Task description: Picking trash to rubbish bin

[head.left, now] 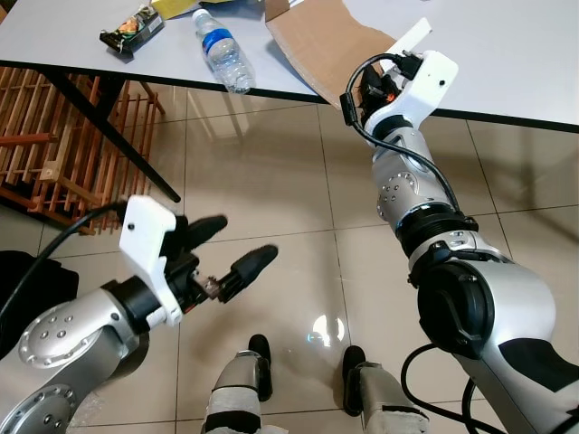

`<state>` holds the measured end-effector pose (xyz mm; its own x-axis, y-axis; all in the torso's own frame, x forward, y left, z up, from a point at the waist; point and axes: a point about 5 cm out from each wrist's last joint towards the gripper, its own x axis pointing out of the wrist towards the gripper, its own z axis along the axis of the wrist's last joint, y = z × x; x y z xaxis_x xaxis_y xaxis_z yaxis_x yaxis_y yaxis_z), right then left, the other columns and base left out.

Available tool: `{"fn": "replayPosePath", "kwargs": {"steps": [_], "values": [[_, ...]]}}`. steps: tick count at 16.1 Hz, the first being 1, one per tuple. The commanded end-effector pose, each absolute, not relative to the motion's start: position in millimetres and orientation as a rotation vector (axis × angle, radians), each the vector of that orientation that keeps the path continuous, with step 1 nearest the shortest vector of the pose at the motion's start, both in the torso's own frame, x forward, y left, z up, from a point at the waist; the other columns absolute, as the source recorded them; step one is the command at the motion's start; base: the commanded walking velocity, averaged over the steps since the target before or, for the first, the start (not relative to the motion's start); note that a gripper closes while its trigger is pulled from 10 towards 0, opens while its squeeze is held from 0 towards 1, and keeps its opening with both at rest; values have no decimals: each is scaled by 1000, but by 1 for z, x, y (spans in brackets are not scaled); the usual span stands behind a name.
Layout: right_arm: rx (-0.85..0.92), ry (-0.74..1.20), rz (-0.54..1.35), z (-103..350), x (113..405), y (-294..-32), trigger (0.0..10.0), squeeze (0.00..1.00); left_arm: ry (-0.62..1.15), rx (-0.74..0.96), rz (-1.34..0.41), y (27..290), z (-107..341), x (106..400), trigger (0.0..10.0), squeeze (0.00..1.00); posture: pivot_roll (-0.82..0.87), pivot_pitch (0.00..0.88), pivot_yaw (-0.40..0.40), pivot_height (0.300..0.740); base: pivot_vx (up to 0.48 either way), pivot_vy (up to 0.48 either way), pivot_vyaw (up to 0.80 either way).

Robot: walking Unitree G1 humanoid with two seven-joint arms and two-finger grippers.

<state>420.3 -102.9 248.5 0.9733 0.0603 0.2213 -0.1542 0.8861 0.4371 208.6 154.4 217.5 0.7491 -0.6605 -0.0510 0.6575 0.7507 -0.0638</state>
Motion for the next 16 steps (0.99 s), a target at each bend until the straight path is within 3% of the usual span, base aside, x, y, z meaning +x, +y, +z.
{"fn": "replayPosePath", "kwargs": {"steps": [1,16], "values": [[471,-99,118,222,417,-95,0,0,75,-46,-728,153,219,204,10000,0,371,421,118,740,0,0,0],[395,-166,58,230,417,-102,0,0,82,-39,-729,153,221,206,10000,0,368,404,118,740,0,0,0]]}}
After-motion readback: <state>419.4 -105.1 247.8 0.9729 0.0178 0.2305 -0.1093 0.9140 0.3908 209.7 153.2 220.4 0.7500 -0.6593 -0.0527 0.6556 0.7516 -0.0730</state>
